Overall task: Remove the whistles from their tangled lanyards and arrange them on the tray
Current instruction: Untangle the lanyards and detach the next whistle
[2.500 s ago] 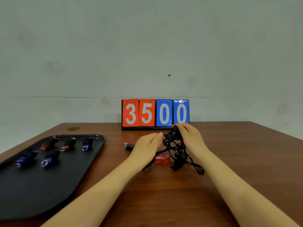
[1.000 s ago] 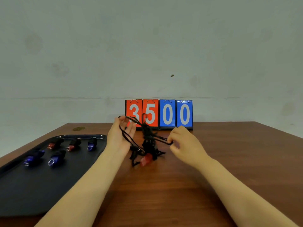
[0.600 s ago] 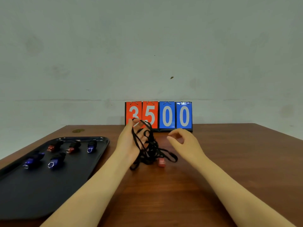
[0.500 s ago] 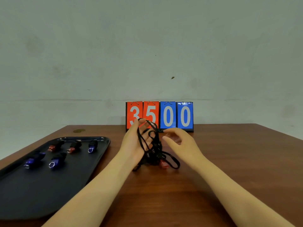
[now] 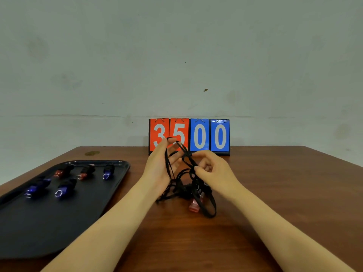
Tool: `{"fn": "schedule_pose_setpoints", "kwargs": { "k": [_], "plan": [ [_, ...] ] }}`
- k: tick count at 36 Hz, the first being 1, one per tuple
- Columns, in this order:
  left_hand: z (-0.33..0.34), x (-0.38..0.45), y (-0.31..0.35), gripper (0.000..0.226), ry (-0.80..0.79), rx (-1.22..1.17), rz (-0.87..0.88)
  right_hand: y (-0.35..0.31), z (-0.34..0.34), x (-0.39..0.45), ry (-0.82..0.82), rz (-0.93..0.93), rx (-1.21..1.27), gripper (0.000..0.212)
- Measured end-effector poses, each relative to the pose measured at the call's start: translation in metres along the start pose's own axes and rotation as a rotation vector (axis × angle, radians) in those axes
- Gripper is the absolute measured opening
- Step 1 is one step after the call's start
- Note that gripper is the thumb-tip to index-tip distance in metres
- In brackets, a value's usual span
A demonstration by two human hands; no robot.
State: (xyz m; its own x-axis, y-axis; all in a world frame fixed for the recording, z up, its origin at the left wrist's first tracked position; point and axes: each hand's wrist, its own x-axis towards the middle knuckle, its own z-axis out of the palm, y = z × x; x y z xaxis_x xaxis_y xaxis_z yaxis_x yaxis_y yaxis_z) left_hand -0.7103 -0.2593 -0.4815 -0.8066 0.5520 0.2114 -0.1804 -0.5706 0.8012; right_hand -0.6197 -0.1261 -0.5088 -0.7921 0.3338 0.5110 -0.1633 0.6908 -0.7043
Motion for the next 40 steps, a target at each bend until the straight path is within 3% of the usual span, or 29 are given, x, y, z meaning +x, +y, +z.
{"fn": "schedule_pose_setpoints", "kwargs": {
  "k": [2,5,13,24,26,29,32,36,40],
  "plan": [
    [0.0,-0.001,0.0,0.028,-0.01,0.032,0.007,-0.001,0.0,0.0,-0.045,0.01,0.008,0.024],
    [-0.002,0.001,-0.001,0.027,0.016,0.102,-0.001,-0.002,0.002,0.0,-0.076,-0.004,0.054,0.004],
    [-0.013,0.008,-0.004,0.03,0.113,0.029,0.004,-0.002,-0.001,0.002,-0.142,0.163,0.122,0.021],
    [-0.022,0.015,-0.001,0.038,0.158,-0.225,0.007,-0.004,-0.008,0.004,-0.035,0.191,0.186,0.008],
    [-0.025,0.015,0.0,0.038,0.172,-0.118,0.021,-0.001,-0.009,0.006,0.034,0.2,0.206,0.008],
    [-0.031,0.021,-0.001,0.036,0.297,0.225,0.05,0.004,-0.012,0.008,0.121,0.236,0.202,0.004],
    [-0.039,0.035,-0.005,0.019,0.355,0.497,0.027,0.007,-0.014,0.009,0.176,0.242,0.193,0.007],
    [-0.034,0.026,-0.015,0.024,0.257,0.944,0.246,0.005,-0.012,0.007,0.19,0.191,0.18,0.006],
    [-0.023,0.01,-0.02,0.039,0.038,1.275,0.475,0.005,-0.008,0.006,0.182,0.152,0.141,0.006]
  ]
}}
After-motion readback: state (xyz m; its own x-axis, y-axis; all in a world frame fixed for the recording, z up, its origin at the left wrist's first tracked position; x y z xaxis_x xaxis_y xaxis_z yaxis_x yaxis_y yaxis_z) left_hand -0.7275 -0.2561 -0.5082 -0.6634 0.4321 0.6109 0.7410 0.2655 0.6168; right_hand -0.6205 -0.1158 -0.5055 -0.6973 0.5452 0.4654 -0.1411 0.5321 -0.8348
